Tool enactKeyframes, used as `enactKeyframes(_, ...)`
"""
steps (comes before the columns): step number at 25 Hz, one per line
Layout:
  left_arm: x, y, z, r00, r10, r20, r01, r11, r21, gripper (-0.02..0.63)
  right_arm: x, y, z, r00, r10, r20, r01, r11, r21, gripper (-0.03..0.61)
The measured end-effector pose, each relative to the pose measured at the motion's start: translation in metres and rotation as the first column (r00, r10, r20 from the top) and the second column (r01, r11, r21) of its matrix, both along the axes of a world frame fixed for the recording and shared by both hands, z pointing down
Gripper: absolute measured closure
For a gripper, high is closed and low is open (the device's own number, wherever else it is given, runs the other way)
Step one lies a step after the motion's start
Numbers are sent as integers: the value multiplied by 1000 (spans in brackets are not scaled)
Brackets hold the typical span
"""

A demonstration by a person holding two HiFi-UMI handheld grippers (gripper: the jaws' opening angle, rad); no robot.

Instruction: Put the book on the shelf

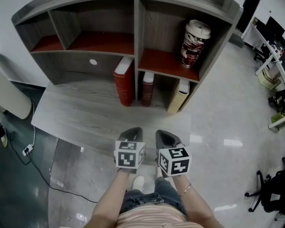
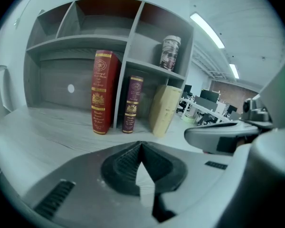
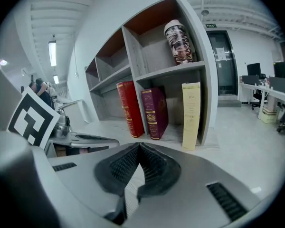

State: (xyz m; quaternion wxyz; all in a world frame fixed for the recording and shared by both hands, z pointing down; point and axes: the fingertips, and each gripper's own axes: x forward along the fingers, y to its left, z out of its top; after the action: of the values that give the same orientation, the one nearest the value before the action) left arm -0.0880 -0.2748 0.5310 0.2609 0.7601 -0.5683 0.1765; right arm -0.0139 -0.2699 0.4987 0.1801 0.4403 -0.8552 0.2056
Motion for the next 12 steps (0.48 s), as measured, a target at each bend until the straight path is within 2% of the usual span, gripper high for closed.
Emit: enactKeyframes(12,-16,28,-12,999,42,-13,-41,999,4,603,2,23,4,998,65,25,-66,998,16,571)
